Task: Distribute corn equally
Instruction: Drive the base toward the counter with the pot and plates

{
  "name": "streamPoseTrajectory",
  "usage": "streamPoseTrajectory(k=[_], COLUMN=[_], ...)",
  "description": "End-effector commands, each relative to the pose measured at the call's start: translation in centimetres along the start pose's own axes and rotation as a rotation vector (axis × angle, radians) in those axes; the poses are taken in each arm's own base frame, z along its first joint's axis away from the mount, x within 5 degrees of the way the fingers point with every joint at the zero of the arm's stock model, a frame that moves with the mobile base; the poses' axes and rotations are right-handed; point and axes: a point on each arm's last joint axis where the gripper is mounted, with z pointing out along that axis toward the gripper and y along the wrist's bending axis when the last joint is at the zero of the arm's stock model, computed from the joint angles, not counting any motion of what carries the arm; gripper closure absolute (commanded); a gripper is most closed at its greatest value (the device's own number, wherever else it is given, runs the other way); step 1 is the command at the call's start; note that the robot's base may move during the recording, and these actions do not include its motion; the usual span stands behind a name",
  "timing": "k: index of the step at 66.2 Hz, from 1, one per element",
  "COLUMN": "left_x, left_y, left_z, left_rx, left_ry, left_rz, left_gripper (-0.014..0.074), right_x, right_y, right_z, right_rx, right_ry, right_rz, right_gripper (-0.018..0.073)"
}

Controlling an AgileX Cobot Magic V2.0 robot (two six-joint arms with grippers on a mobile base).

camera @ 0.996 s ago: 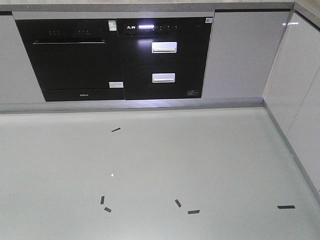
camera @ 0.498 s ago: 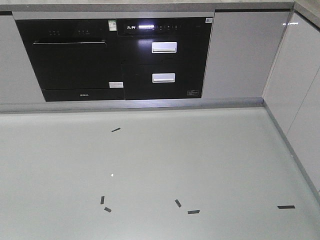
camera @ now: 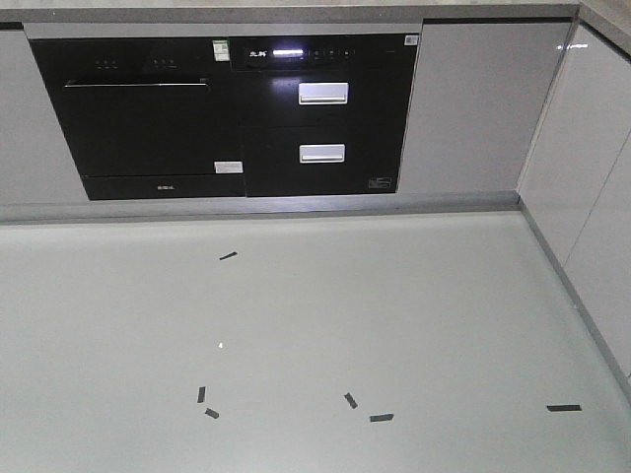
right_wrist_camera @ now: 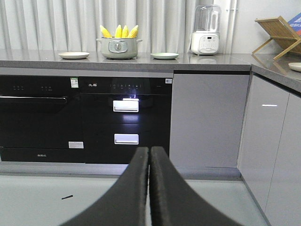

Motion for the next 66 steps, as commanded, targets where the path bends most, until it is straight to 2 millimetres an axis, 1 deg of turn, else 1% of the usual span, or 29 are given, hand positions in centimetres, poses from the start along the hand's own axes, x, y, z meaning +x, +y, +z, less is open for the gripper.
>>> streamPoseTrajectory(k=[1, 66], left_x=[-1.36, -1.36], left_y=[-0.04, -0.04], left_z=[-0.22, -0.22], left_rx=[0.001, 0.001], left_ry=[-0.111, -0.111], left_rz=[-0.008, -0.008], left_gripper=[0.0603, 0.0603], right_x=[-0.41, -0.4], right_y=[-0.01, -0.01], right_z=[-0.05, -0.05], right_rx=[0.003, 0.003], right_ry=[-0.07, -0.069], right_rz=[-0.007, -0.007], right_gripper=[0.0565, 0.0565])
